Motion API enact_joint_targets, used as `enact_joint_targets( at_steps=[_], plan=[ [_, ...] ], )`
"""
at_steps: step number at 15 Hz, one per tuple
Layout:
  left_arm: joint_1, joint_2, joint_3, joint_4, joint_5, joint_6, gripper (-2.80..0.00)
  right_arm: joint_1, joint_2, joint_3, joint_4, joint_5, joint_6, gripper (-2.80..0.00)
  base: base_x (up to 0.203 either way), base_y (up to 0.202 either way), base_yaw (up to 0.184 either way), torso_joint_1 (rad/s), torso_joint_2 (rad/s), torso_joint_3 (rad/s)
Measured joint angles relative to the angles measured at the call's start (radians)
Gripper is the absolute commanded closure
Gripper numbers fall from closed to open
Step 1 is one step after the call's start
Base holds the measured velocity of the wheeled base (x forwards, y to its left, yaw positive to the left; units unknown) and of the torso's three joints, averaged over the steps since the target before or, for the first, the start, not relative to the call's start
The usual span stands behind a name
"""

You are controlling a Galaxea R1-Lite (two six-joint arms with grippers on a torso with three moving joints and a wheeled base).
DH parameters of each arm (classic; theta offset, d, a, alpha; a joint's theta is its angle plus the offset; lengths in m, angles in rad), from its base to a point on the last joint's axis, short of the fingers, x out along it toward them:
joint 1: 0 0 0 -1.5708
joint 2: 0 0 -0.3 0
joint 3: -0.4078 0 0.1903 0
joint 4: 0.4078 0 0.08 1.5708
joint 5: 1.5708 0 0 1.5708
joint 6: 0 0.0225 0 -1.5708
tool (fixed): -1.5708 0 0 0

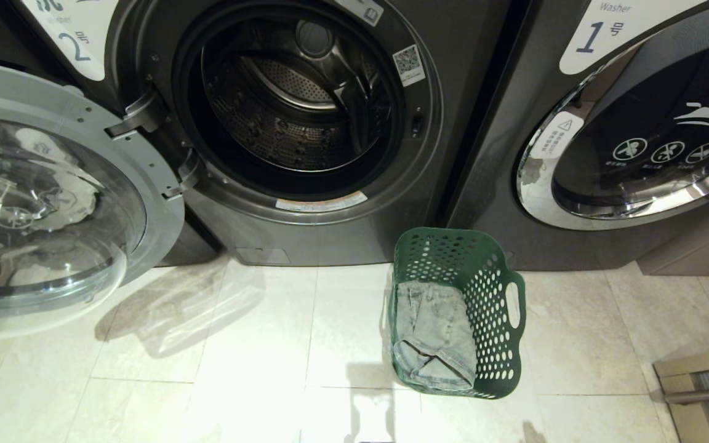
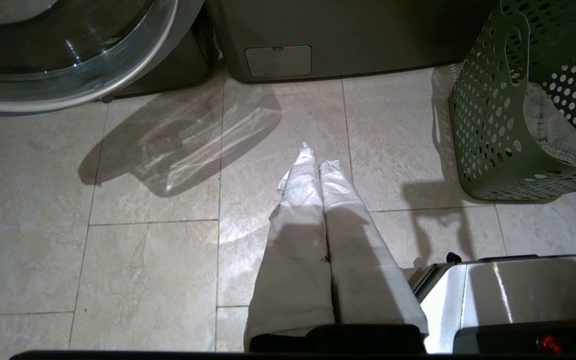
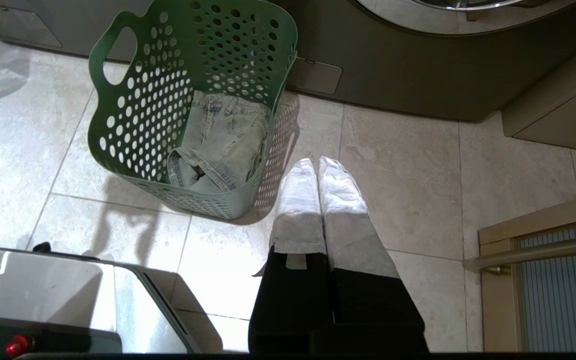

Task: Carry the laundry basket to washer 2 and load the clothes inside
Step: Place the clothes into the washing machine

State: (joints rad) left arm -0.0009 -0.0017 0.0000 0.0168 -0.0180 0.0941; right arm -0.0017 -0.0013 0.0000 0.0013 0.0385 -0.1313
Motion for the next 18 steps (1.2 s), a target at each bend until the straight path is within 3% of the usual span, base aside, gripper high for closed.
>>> enact_joint_targets(
  at_steps=[11,18],
  plan=[
    [0.001,0.0,0.0,0.001,0.0,0.0,0.0,0.0,0.0,0.0,0.0,-0.002,0.002,0.0,0.0,0.0,0.0,0.0,0.0,-0.002],
    [0.0,0.0,0.0,0.001,0.0,0.002,0.0,0.0,0.0,0.0,0.0,-0.004,0.006,0.0,0.0,0.0,0.0,0.002,0.0,-0.166]
  ],
)
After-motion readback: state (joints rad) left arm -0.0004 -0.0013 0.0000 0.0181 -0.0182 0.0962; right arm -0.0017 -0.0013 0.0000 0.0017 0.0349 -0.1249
